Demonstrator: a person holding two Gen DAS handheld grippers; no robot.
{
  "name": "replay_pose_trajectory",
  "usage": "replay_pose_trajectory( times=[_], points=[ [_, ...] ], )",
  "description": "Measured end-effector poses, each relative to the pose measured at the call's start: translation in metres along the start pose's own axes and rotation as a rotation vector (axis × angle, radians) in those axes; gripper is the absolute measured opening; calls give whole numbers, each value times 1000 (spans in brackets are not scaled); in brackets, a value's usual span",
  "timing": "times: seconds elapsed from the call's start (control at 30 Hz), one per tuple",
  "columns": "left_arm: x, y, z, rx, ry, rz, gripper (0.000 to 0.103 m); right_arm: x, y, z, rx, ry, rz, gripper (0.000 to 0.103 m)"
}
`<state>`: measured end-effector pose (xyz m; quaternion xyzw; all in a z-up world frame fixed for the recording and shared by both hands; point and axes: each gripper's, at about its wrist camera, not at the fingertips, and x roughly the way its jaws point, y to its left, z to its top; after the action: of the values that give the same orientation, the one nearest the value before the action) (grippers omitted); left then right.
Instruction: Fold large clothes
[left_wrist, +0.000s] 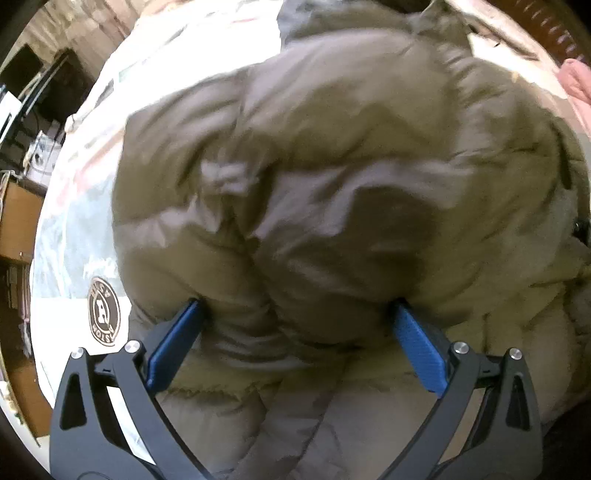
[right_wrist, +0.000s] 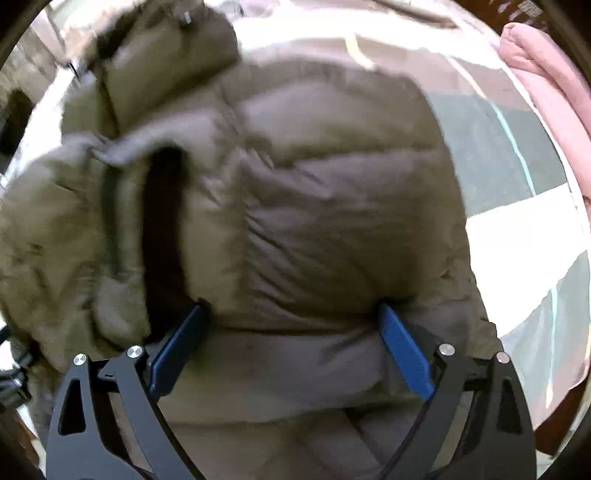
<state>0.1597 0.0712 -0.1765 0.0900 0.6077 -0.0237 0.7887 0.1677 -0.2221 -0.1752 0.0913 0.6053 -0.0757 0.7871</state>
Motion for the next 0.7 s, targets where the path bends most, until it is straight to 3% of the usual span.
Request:
replay_pose_trajectory(
  times=[0.17,0.3,0.47,0.53,0.6,0.7],
  points=[
    [-33,-23,10,-21,-100,-51,101,-32,17,10,21,-147,57,95],
    [-49,-40,31,-46,-173,-104,101,-44,19,15,57,-217,20,95],
    [-44,-50,46,-31,-191,-75,101,-57,-13,11,167,-287,-30,95],
    [-38,-50,43,-19,-181,-40,101,-63,-29,8,221,-314,-8,95],
    [-30,-48,43,-10,-178,-10,101,-63,-33,10,245,-303,63,95],
    [-21,-43,46,-21,-162,9,101,-47,-14,14,179,-225,71,95]
  ],
)
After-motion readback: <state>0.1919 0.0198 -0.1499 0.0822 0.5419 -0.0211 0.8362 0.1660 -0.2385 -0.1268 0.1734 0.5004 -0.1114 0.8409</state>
